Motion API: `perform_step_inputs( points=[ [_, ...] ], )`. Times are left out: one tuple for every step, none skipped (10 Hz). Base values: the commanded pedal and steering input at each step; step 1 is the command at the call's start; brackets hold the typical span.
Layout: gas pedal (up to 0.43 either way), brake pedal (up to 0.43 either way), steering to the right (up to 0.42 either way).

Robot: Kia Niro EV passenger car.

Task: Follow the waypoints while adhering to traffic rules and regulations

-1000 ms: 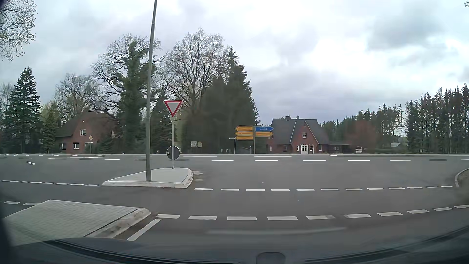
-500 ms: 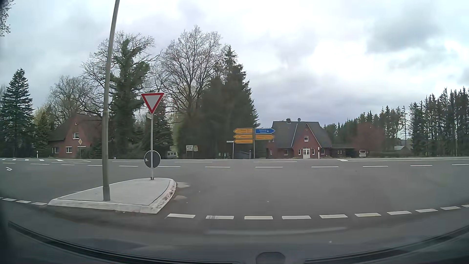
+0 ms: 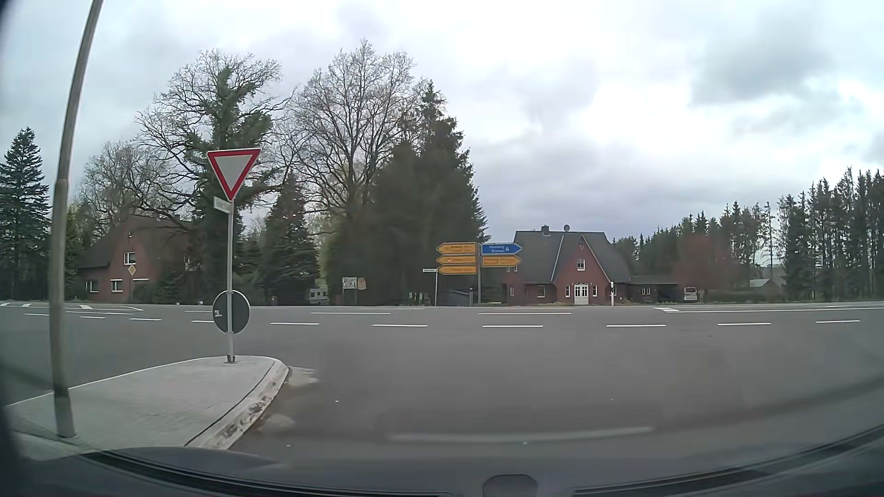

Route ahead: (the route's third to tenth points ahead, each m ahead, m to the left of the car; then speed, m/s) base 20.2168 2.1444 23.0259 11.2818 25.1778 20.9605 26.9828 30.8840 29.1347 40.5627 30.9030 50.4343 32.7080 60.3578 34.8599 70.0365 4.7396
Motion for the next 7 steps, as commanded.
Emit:
perform_step_inputs(
  points=[
    [0.008,0.000,0.002],
    [0.008,0.000,0.001],
    [0.008,0.000,-0.005],
    [0.000,0.006,-0.020],
    [0.000,0.006,-0.033],
    [0.000,0.000,-0.043],
    [0.000,0.006,-0.053]
  ],
)
